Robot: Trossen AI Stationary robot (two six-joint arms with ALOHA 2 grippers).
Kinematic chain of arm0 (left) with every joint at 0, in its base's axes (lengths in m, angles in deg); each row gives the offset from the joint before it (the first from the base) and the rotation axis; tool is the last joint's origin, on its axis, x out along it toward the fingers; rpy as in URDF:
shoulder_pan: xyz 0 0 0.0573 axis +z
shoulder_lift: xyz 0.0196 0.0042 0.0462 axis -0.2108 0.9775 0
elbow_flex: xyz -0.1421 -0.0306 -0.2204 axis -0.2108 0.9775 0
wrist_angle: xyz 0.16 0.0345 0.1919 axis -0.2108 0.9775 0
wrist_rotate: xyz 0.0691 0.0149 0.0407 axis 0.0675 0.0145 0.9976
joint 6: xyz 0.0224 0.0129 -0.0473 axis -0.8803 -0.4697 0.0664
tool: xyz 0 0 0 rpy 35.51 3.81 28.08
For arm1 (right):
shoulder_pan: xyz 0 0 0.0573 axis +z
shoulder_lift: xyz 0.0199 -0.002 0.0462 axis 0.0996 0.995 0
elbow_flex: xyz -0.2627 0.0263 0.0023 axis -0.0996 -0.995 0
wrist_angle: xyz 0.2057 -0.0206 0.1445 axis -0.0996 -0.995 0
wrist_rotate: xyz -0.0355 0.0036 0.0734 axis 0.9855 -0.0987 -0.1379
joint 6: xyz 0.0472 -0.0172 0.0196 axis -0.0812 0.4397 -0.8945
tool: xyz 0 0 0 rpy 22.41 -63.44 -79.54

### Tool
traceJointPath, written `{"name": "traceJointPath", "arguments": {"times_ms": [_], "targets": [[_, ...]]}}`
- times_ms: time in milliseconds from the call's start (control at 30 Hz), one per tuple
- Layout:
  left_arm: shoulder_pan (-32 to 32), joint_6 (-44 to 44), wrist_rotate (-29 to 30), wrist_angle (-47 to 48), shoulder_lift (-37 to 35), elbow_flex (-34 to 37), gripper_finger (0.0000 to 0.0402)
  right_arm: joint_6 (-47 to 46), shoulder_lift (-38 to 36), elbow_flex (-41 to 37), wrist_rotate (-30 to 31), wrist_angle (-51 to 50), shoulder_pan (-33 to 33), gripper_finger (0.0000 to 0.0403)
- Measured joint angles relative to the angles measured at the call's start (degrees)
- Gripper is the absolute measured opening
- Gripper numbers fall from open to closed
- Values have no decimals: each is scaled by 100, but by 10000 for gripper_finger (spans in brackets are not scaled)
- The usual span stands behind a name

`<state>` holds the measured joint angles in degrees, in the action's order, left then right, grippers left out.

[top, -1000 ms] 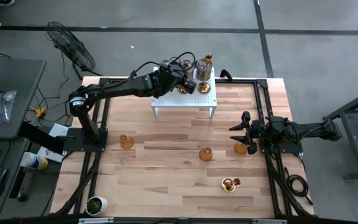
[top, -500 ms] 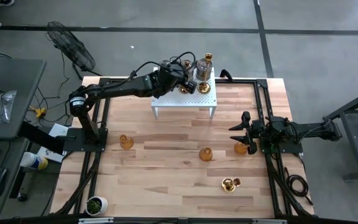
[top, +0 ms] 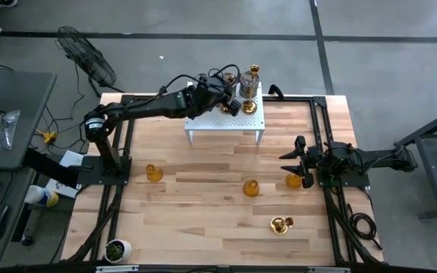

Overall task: Pick & Place candle stick holders
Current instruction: Put the top gold candle stick holder aligned with the other gold candle stick holder on the shelf, then put the gold candle stick holder aligned with the other gold candle stick holders on the shelf

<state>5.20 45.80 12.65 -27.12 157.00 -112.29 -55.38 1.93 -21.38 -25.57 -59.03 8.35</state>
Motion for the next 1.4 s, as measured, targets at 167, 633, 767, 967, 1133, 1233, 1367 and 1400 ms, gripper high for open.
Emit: {"name": "traceJointPath", "arguments": {"times_ms": [167,633,767,967,1133,1233,1367,1400], "targets": [[-9,-273,-129,-152,0,2,91,0,-1,0,0,2,0,165],[-11,-438,-50,-176,0,2,185,0,1,0,0,2,0,165],[-11,-590,-47,-178,0,2,187,0,1,0,0,2,0,165],[-11,-708,37,-94,0,2,187,0,1,0,0,2,0,165],[-9,-807,31,-43,-48,40,187,0,-1,0,-1,2,-1,165],[-9,-957,38,-303,-230,286,188,0,-1,0,0,2,-2,165],[-9,-965,51,-642,-599,841,187,0,0,0,0,0,0,165],[-9,-965,53,-650,-706,996,187,0,-1,0,0,-1,0,165]]}}
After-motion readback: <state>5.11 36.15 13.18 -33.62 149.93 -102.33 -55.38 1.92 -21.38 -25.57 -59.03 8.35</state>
